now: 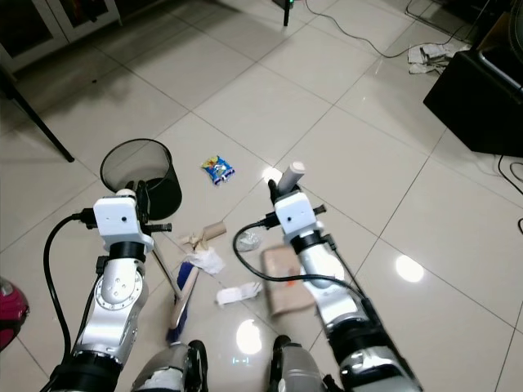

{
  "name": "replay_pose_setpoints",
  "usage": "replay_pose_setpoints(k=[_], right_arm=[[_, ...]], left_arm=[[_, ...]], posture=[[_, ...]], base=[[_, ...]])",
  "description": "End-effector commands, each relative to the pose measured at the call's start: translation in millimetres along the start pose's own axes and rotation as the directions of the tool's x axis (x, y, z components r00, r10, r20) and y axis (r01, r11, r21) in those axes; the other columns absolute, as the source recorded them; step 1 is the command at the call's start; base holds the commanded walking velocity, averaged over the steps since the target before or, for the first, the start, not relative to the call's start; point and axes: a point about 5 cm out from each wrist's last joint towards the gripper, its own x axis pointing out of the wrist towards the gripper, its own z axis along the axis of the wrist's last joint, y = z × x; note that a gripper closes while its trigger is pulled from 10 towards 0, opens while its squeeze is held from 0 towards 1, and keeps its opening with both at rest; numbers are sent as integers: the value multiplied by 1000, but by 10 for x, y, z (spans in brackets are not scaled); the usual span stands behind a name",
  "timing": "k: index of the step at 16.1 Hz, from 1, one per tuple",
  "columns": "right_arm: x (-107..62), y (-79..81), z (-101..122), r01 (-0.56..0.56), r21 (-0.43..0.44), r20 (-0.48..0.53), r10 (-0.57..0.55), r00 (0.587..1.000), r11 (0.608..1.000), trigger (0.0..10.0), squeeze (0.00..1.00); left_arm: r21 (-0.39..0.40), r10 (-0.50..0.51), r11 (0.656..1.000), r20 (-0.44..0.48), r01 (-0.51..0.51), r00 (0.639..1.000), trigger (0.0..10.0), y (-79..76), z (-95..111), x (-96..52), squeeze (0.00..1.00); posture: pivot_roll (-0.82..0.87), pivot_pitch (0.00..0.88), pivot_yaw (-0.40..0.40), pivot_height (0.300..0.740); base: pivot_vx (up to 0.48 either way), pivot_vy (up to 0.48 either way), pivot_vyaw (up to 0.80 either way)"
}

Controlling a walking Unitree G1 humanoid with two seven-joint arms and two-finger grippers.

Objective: Sweep floor

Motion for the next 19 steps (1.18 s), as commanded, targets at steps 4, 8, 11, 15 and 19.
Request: replay_pose_setpoints(k=[4,8,11,15,19], right_arm=[[-88,70,-40,-26,-4,-3,26,1000,1000,10000,0],[-137,376,-77,-78,59,-42,80,996,995,10000,0],[-68,439,-54,5,173,-75,8,997,985,10000,0],[-3,436,-32,86,269,-115,-57,992,959,10000,0],[-13,332,-106,145,281,-162,-102,982,949,10000,0]], left_arm=[[-12,-27,1000,-49,26,998,10000,-41,-80,-63,0],[-38,-23,999,-55,21,998,10000,-50,-74,-52,0],[-128,-25,992,-58,17,998,10000,-96,-37,-22,0],[-292,-114,951,-30,101,993,10000,-257,75,27,0],[-369,-203,909,17,195,979,10000,-358,204,91,0]], posture=[[28,283,-11,740],[36,281,-9,740],[38,279,-7,740],[37,268,-2,740],[41,248,7,740]], base=[[0,0,0],[0,0,0],[0,0,0],[0,0,0],[0,0,0]])
